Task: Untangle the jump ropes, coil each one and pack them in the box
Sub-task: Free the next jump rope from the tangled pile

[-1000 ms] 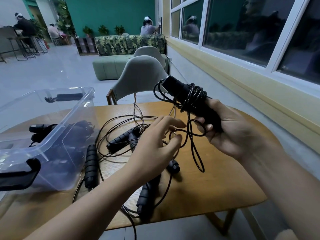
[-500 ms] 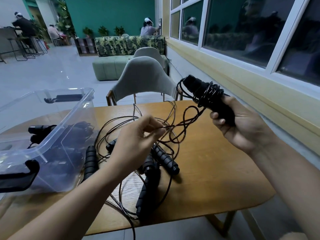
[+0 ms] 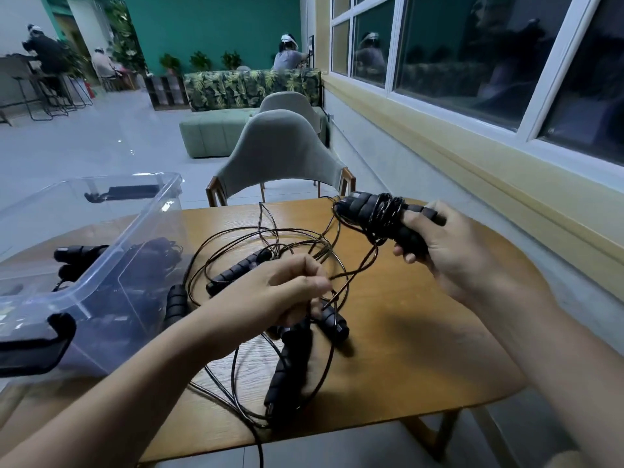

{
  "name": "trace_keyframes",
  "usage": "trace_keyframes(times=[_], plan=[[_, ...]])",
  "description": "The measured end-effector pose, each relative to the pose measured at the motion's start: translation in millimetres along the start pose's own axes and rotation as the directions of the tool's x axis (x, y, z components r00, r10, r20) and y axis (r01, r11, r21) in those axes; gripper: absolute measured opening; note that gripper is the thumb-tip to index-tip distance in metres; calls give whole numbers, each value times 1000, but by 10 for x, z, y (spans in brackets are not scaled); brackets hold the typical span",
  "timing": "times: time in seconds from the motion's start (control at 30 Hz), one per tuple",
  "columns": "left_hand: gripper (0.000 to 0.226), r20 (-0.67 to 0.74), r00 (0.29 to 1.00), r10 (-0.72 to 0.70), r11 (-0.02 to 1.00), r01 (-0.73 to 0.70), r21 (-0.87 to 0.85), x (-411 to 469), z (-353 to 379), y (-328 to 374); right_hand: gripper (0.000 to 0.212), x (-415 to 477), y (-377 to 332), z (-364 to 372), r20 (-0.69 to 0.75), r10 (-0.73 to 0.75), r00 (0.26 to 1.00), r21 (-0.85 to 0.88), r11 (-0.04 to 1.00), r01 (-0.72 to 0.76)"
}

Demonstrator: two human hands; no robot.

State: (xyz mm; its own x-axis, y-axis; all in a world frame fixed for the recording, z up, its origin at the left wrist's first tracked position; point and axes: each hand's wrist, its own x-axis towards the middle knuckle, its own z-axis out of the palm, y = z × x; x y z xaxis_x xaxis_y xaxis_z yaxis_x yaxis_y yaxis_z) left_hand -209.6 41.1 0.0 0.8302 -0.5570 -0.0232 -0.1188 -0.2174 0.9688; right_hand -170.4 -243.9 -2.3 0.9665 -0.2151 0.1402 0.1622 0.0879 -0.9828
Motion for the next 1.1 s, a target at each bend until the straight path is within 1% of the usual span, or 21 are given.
trace_keyframes(times=[0.1,0.17,0.23,0.3,0.4,0.47,0.5,0.57,0.63,0.7,0.77,0.8,0.83,0.9,0.97,1.03,1.1], plan=[[27,-115,993,6,998,1,65,61,-8,-29,16,-22,31,66,27,-41,999,-60,997,43],[29,-135,991,20,996,-8,89,81,-49,-65,18,-29,57,92,36,-71,997,-114,991,75],[24,-161,987,29,997,-16,77,85,-98,-103,24,-20,95,103,34,-111,993,-184,976,115],[21,-179,984,24,999,-15,52,77,-129,-121,24,10,136,84,16,-145,989,-235,961,144],[21,-165,986,20,1000,-22,-13,50,-147,-115,23,73,187,29,-21,-203,979,-323,928,186],[20,-125,992,31,997,-40,-70,22,-161,-93,24,122,209,-20,-57,-242,969,-394,897,201],[20,-95,995,43,997,-49,-67,5,-170,-76,25,144,214,-45,-78,-255,964,-417,886,201],[18,-58,997,47,998,-49,-29,-15,-167,-47,28,180,216,-89,-110,-267,957,-432,880,196],[19,-74,997,6,1000,-6,2,-10,-139,-22,28,189,218,-97,-112,-272,956,-442,875,197],[30,-104,994,-32,999,34,18,29,-102,-19,26,168,226,-68,-84,-282,956,-467,858,213],[42,-160,986,-37,992,56,116,70,-74,-52,26,131,236,-30,-46,-300,953,-488,839,240],[42,-202,979,-21,986,54,161,94,-76,-82,26,120,238,-13,-32,-306,951,-498,830,251],[38,-239,971,-3,986,43,163,112,-79,-108,26,112,234,-5,-26,-312,950,-508,822,257],[32,-281,959,34,999,-22,46,131,-91,-147,26,118,223,-4,-33,-327,944,-515,815,265],[30,-307,947,93,988,-126,-91,139,-120,-139,26,144,212,-35,-56,-340,939,-518,814,264],[29,-340,925,167,955,-239,-179,123,-170,-123,26,188,207,-86,-92,-344,934,-534,809,246],[26,-356,915,189,903,-304,-302,98,-234,-100,27,225,200,-135,-134,-337,932,-532,818,219]])
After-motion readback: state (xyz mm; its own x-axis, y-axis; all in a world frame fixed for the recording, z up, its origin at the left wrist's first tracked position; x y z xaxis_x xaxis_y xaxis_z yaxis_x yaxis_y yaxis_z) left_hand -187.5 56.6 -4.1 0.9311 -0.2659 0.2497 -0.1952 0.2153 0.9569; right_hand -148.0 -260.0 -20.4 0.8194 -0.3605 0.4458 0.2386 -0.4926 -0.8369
